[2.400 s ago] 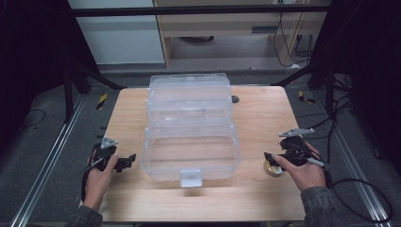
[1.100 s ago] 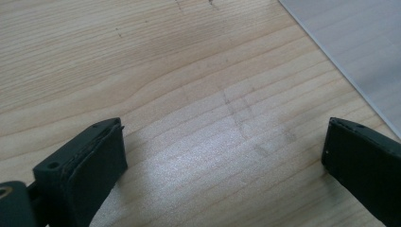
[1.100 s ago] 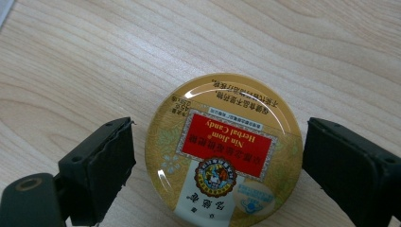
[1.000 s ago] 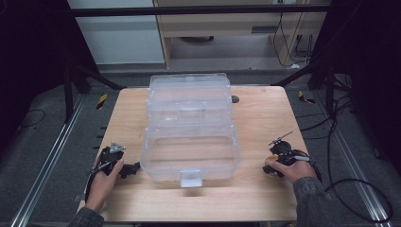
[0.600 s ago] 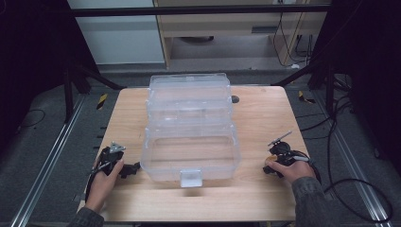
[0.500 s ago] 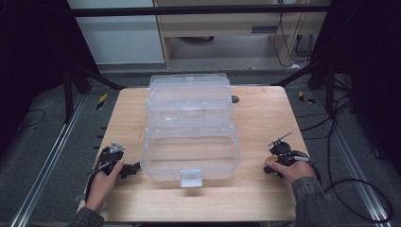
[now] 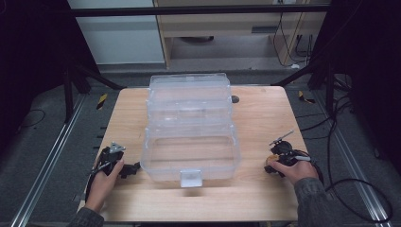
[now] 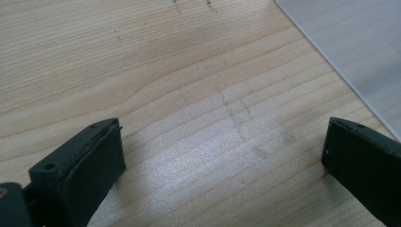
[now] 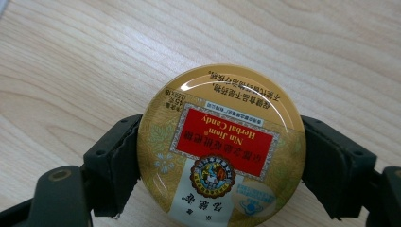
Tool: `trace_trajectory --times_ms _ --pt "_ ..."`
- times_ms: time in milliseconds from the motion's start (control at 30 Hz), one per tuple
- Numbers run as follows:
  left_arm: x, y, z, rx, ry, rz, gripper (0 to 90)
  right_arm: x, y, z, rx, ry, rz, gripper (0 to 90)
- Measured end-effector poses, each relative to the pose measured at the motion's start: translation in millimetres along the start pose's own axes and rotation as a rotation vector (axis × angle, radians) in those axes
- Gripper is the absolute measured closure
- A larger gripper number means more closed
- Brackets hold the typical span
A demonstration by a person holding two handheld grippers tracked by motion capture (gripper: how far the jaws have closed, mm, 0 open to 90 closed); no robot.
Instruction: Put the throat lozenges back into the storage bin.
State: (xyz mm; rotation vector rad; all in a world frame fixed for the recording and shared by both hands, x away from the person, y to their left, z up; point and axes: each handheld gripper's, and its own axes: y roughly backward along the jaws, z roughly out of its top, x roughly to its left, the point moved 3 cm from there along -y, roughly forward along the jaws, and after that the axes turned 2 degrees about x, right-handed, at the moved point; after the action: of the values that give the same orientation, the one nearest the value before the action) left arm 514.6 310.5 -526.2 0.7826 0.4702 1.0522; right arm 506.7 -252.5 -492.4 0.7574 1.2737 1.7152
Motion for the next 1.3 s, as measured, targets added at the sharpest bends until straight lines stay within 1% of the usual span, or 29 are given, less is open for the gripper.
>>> trace_trajectory --times_ms 33,67,133,200,367,533,600,633,800,867,967,1300 --pt "0.0 0.0 0.0 0.0 0.0 0.0 0.0 -0.4 1.9 0.9 -0.008 0.012 -0.006 20.9" --pt "0.0 0.0 0.0 -0.001 0.0 0.0 0.0 0.9 5.1 2.0 -0.007 0.002 0.0 20.9" --pt "0.0 0.0 -0.1 -0.001 -0.001 0.0 0.0 1.5 10.5 4.7 -0.018 0.021 -0.007 20.9" --pt "0.0 0.0 -0.1 -0.002 -0.001 0.0 0.0 3.2 17.2 8.1 -0.024 0.029 -0.008 20.9" --pt "0.0 -0.1 -0.2 -0.003 -0.001 -0.001 0.0 8.4 35.7 18.4 -0.05 0.051 -0.009 20.9" --pt "0.0 -0.1 -0.2 -0.003 -0.002 -0.001 0.0 13.4 53.9 29.6 -0.07 0.085 -0.014 20.9" --pt "0.0 -0.1 -0.2 -0.004 -0.002 -0.002 0.0 15.8 60.7 34.3 -0.077 0.087 -0.016 20.9" --pt "0.0 -0.1 -0.2 -0.004 -0.002 -0.002 0.0 16.5 63.9 36.6 -0.082 0.099 -0.016 20.9" --pt "0.1 -0.2 -0.3 -0.005 -0.003 -0.002 0.0 22.0 80.0 47.9 -0.102 0.118 -0.026 20.9" --pt "0.1 -0.2 -0.3 -0.005 -0.003 -0.002 0.0 24.3 86.1 52.0 -0.114 0.121 -0.018 20.9" --pt "0.2 -0.2 -0.3 -0.006 -0.004 -0.003 0.0 28.4 92.5 56.9 -0.122 0.131 -0.011 21.0" --pt "0.4 -0.1 -0.4 -0.005 -0.007 -0.004 0.0 37.3 102.8 69.0 -0.139 0.159 -0.009 21.0"
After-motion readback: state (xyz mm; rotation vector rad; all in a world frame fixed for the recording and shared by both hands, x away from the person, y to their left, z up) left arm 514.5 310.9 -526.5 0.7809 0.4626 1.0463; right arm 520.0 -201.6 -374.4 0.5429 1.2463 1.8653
